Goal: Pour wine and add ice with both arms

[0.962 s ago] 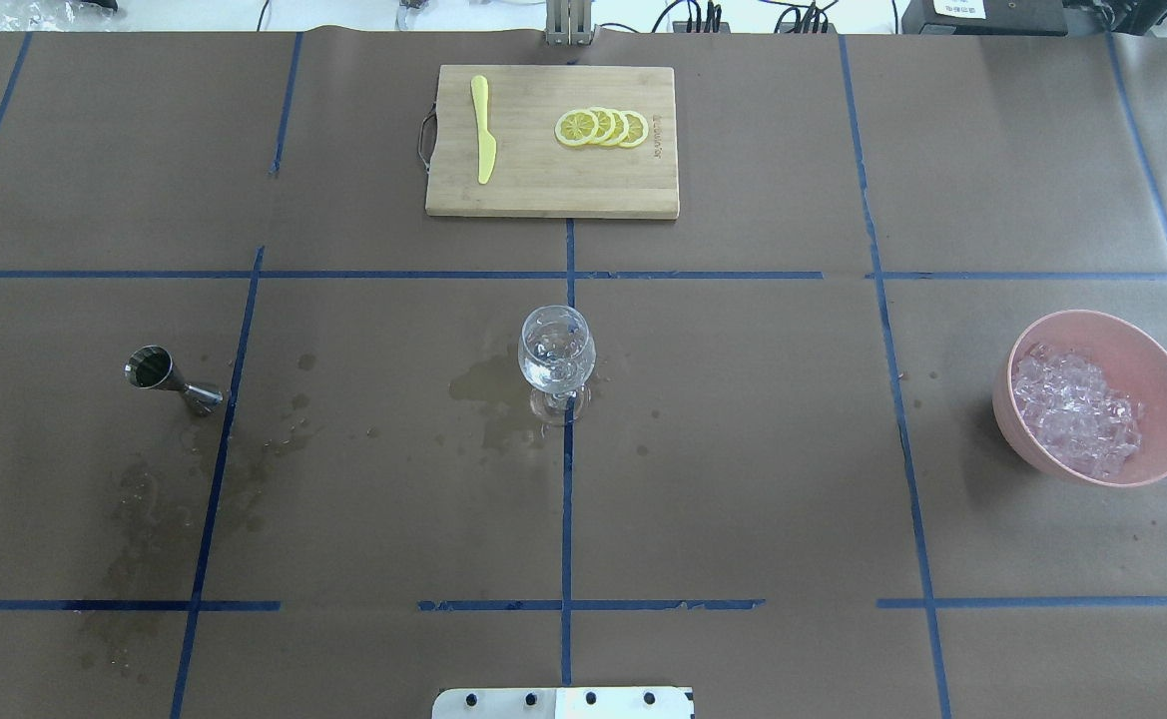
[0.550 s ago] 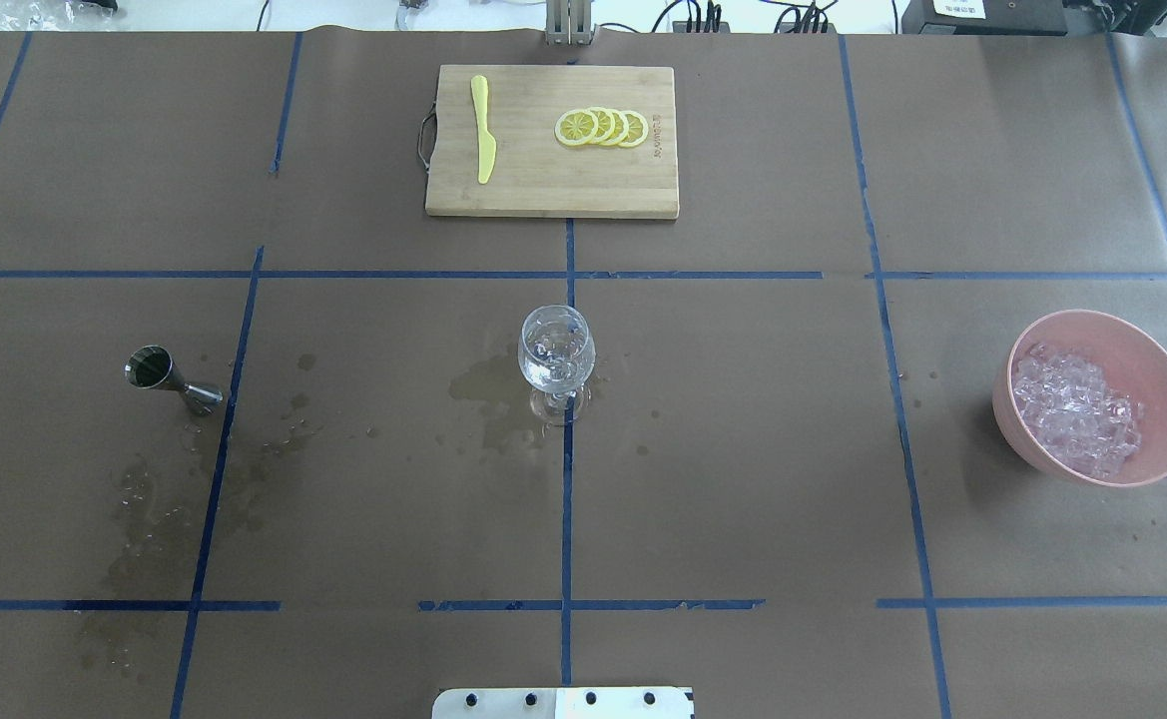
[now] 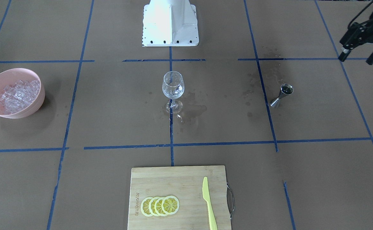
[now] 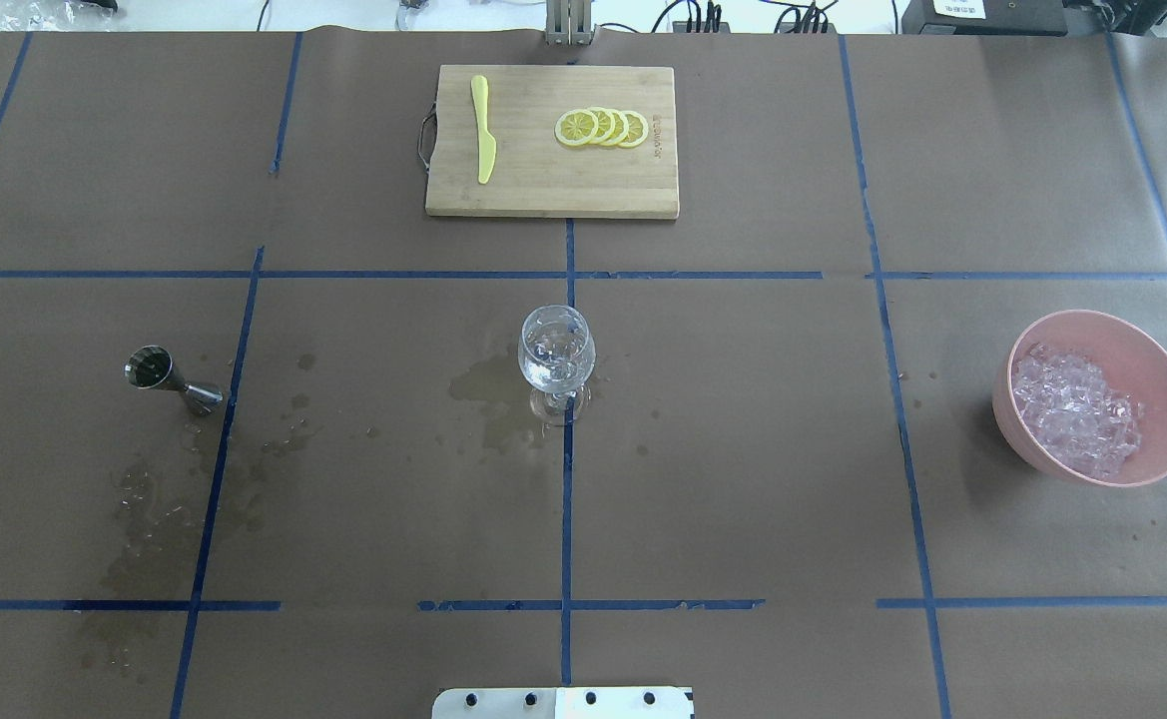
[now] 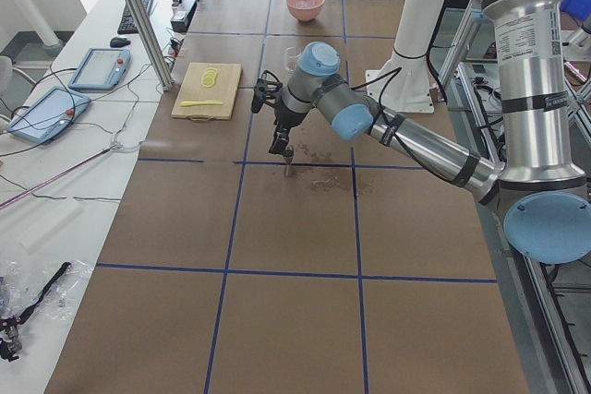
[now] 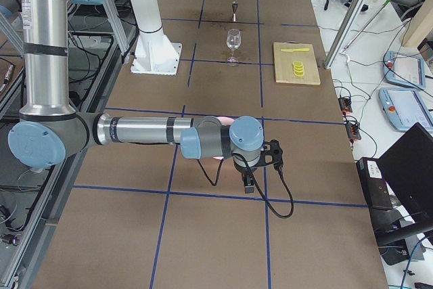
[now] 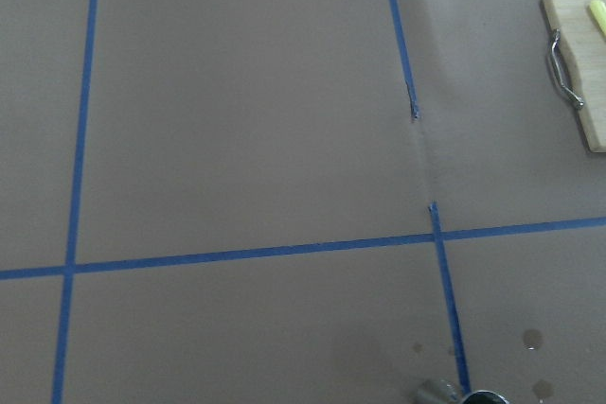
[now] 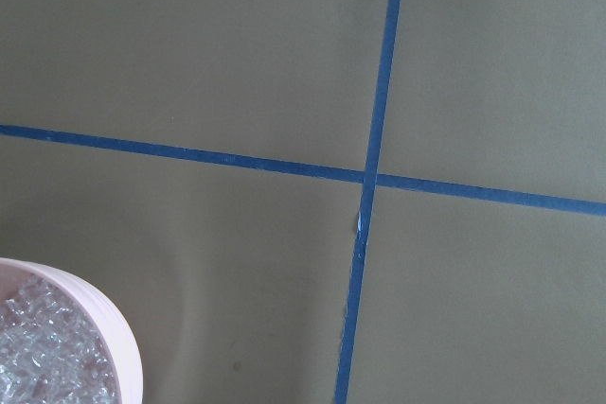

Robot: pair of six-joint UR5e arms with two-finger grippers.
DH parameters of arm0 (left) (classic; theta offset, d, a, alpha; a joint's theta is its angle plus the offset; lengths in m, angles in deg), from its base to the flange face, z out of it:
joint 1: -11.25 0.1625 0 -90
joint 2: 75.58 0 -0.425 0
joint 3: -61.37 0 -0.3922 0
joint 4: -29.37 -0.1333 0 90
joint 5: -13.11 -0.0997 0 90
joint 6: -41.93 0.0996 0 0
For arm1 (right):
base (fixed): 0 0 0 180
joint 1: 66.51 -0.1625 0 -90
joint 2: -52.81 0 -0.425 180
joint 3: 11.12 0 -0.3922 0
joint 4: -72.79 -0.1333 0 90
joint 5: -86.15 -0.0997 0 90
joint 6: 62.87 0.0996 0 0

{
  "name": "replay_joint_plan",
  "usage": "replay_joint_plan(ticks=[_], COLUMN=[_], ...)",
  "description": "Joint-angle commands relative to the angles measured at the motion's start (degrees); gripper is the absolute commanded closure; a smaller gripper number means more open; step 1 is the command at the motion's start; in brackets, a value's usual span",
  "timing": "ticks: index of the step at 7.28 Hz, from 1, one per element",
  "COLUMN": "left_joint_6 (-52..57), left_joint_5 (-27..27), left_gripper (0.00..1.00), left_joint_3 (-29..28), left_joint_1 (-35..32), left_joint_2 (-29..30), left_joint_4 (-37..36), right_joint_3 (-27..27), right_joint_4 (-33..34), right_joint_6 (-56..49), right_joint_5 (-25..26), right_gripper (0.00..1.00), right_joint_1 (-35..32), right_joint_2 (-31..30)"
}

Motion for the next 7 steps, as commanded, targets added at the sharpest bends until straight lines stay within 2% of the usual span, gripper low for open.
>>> replay_joint_plan(ticks=[1,3,4,6,7], left_joint_6=[-18.2,-25.4,-28.9,-35.7,-37.0], left_joint_5=[-16.1,-32.1,-39.6,-55.0,-60.2], left_gripper=[0.0,0.0,0.0,0.0,0.0], left_joint_3=[0.8,0.9,0.7,-0.2,-1.2], left_joint_1=[17.0,29.8,36.7,48.8,51.6], left_joint_2=[-6.4,-7.9,-8.1,-8.3,-8.1], left_joint_4=[14.2,17.1,17.0,15.9,13.7], right_joint_3=[-1.2,-2.5,-3.1,-8.5,-10.8], right_joint_4=[0.2,0.2,-0.1,0.5,0.5], right_joint_6=[0.1,1.3,8.7,17.7,23.0], right_joint_5=[0.0,0.2,-1.3,-2.1,-1.3], right_gripper=[0.0,0.0,0.0,0.0,0.0], right_joint_1=[0.8,1.8,1.9,4.8,7.1], right_joint_2=[0.3,0.2,0.4,1.7,2.6])
